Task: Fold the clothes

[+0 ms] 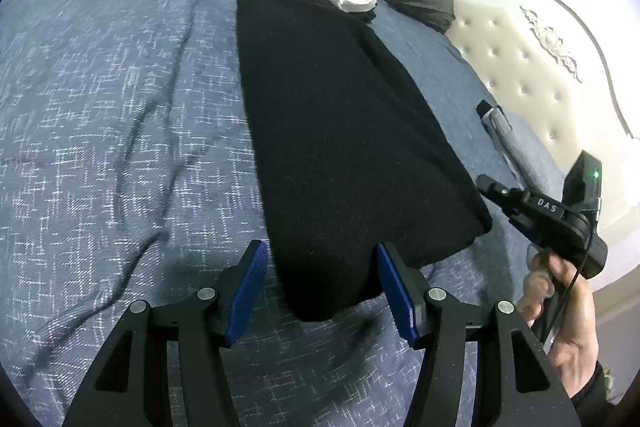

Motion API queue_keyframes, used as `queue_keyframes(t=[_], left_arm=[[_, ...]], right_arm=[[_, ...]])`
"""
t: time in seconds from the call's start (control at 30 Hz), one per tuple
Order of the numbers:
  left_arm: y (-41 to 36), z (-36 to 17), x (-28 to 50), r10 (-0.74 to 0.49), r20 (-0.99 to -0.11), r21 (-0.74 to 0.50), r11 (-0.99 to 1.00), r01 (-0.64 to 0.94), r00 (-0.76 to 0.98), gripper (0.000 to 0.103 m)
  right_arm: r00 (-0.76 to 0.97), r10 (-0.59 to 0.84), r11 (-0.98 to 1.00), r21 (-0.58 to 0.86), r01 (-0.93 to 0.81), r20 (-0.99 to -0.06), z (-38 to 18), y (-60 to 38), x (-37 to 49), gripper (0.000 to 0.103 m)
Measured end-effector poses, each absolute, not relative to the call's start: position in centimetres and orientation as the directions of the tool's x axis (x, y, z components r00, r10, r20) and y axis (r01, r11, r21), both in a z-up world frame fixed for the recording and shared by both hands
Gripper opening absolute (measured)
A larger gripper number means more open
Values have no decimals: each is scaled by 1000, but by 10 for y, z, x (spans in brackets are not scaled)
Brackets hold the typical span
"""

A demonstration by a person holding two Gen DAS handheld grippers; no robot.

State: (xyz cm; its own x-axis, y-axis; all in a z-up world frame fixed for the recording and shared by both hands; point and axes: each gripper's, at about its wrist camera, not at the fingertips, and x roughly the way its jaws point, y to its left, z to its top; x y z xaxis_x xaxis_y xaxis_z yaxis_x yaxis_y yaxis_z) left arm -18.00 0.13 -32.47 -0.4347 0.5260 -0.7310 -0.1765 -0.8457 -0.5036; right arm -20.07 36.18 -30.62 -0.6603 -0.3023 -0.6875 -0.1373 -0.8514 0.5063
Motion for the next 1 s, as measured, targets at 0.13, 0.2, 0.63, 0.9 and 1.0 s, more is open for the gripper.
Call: queue_keyframes(t=[0.13, 0.2, 0.63, 0.9, 1.0], left_arm=[[-4, -324, -180, 529, -724, -514, -842, -165, -442, 61], [-7, -324, -180, 534, -719, -526, -837, -153, -445, 61], [-11, -332, -188, 560, -705, -573, -811, -116, -434, 69], [-12, -341, -190, 633, -661, -664, -743, -78, -404, 71], [-7, -343, -189, 644, -657, -674, -735, -78, -392, 71]], right_arm=[[-670, -335, -843, 528, -100, -662, -303, 362, -202, 10], [-647, -371, -837, 541, -77, -666, -306, 357, -205, 13], [-542, -389, -893, 448, 25, -745, -323, 331, -209, 37], [-446, -437, -879, 477, 25, -781, -342, 332, -217, 63], [-432, -452, -869, 495, 13, -781, -345, 333, -219, 65]])
